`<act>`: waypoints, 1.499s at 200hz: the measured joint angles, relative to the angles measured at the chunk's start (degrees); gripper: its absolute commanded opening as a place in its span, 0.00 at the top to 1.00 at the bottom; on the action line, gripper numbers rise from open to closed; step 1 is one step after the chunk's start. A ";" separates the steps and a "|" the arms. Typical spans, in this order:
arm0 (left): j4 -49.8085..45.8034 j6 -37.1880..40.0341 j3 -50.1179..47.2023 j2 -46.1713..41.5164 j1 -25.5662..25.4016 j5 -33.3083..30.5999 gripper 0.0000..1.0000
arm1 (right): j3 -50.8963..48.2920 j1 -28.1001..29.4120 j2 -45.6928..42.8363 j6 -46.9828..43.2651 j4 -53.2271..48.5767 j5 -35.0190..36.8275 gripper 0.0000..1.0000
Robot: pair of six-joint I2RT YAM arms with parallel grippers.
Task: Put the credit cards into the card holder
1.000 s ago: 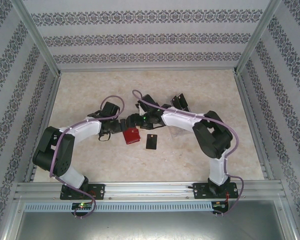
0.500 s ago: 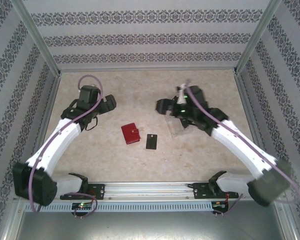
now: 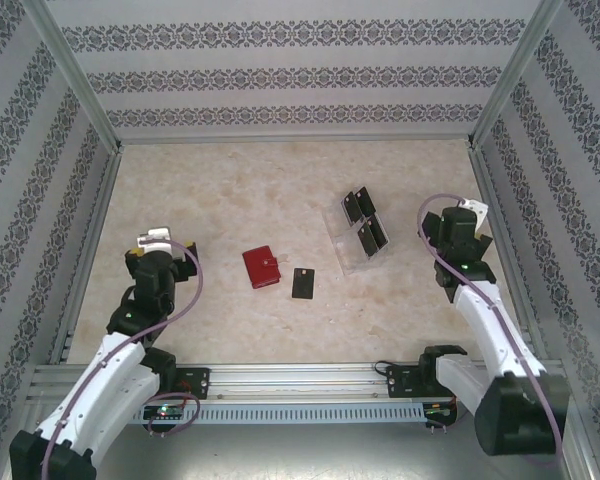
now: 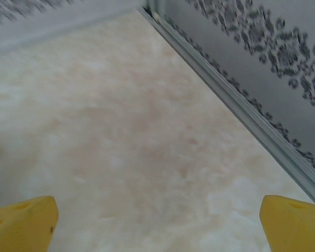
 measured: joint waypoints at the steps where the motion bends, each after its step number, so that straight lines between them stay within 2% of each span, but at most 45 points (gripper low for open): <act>1: 0.26 0.13 -0.13 0.11 0.00 0.00 0.00 | -0.31 -0.02 0.24 -0.17 0.39 0.04 0.02; 25: 14.01 4.42 -4.46 8.70 0.33 0.31 0.00 | -5.84 0.00 4.48 -2.40 9.09 0.33 0.02; 61: 34.97 6.88 -5.33 32.26 3.45 3.28 0.00 | -11.61 0.02 10.88 -5.51 22.86 -1.64 0.02; 78: 40.63 7.02 -4.57 39.85 5.42 5.81 0.00 | -12.46 0.24 13.09 -7.26 28.26 -3.52 0.02; 129: 53.66 6.73 0.63 53.18 11.10 15.06 0.00 | -13.42 2.03 20.26 -11.85 48.11 -9.27 0.02; 151: 54.23 6.36 0.81 54.29 12.31 17.73 0.00 | -16.33 2.40 28.33 -13.27 59.25 -10.64 0.02; 170: 54.80 6.16 0.92 54.29 12.76 19.12 0.00 | -15.80 2.21 30.29 -13.55 56.81 -12.74 0.02; 201: 55.19 6.12 1.05 54.29 12.98 20.50 0.00 | -13.79 1.88 30.12 -13.75 58.49 -14.05 0.02; 265: 55.39 6.08 1.09 54.31 13.09 21.16 0.00 | -13.68 1.90 30.12 -14.62 59.19 -14.08 0.02; 300: 55.39 5.95 1.33 54.29 13.09 21.38 0.00 | -13.16 1.49 30.12 -14.62 58.42 -16.57 0.02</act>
